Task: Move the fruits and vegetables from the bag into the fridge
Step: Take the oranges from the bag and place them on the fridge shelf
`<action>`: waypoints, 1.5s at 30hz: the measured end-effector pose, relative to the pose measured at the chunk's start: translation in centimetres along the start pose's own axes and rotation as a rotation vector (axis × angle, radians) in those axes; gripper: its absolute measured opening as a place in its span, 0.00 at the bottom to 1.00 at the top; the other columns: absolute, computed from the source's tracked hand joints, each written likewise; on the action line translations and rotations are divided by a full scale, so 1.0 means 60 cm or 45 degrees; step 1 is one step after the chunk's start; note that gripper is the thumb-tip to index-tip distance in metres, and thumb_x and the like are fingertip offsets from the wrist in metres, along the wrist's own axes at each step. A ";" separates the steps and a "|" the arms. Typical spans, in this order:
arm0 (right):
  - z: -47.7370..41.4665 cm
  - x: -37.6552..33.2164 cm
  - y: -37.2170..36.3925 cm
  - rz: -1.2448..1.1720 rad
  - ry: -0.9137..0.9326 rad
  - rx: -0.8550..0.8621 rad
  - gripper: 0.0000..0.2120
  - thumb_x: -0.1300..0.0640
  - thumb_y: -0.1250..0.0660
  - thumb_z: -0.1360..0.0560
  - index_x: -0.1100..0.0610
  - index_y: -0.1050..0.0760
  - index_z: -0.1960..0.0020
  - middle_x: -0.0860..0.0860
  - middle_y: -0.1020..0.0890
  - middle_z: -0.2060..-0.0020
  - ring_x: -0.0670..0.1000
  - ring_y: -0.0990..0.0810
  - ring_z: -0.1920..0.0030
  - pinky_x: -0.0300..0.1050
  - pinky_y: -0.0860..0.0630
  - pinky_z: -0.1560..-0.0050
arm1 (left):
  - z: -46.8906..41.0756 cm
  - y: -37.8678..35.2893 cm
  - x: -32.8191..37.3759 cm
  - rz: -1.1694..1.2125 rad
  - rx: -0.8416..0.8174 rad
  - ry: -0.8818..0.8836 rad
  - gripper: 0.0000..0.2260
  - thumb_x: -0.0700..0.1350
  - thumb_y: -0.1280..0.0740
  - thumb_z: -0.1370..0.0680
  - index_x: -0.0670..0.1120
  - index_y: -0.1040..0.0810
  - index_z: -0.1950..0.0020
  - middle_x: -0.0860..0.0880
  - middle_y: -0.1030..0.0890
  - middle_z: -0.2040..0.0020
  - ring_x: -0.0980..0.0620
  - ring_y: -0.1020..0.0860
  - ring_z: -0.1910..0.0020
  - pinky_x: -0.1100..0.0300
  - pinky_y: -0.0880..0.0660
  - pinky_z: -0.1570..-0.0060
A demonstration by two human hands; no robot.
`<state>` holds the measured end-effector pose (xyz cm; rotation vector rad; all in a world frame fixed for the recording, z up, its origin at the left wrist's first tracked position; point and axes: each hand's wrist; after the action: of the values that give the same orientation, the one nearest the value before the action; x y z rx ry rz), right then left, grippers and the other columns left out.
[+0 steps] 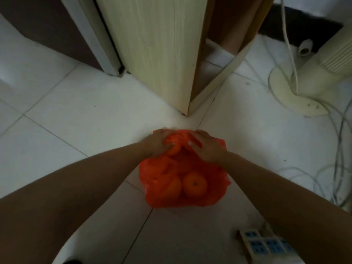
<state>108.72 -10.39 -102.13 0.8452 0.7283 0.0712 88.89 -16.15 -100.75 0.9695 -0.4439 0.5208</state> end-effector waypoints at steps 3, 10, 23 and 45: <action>0.032 0.007 -0.028 -0.032 0.004 0.057 0.24 0.47 0.43 0.21 0.53 0.41 0.27 0.56 0.34 0.31 0.55 0.32 0.34 0.42 0.39 0.38 | 0.022 -0.022 0.002 0.075 -0.037 -0.080 0.21 0.47 0.38 0.21 0.46 0.36 0.28 0.45 0.34 0.29 0.46 0.36 0.30 0.59 0.41 0.33; 0.072 0.035 -0.044 -0.006 0.034 -0.038 0.27 0.44 0.40 0.23 0.50 0.41 0.27 0.54 0.32 0.33 0.52 0.32 0.36 0.39 0.38 0.41 | 0.045 -0.050 -0.018 0.199 -0.154 -0.075 0.26 0.51 0.36 0.23 0.51 0.39 0.26 0.49 0.35 0.28 0.49 0.35 0.31 0.63 0.38 0.38; 0.161 -0.036 -0.002 0.149 0.366 0.190 0.18 0.45 0.39 0.23 0.50 0.28 0.36 0.49 0.25 0.41 0.42 0.30 0.46 0.27 0.40 0.49 | 0.136 -0.025 0.025 -0.199 0.225 -0.643 0.21 0.54 0.41 0.22 0.49 0.32 0.30 0.48 0.29 0.32 0.54 0.33 0.34 0.63 0.38 0.37; 0.116 -0.008 -0.003 0.212 0.079 -0.084 0.30 0.44 0.36 0.25 0.51 0.39 0.28 0.52 0.33 0.31 0.53 0.33 0.34 0.45 0.37 0.36 | 0.113 -0.018 0.003 -0.110 0.077 -0.395 0.29 0.55 0.35 0.24 0.48 0.39 0.27 0.48 0.33 0.29 0.51 0.34 0.33 0.63 0.38 0.38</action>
<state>112.60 -15.25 -98.96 0.8422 0.7087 0.2697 88.89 -22.43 -98.02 1.1281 -0.6635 0.3068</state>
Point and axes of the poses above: each hand's wrist, its own z-axis away from the middle knuckle, its own y-axis out of the back of the hand, x = y × z
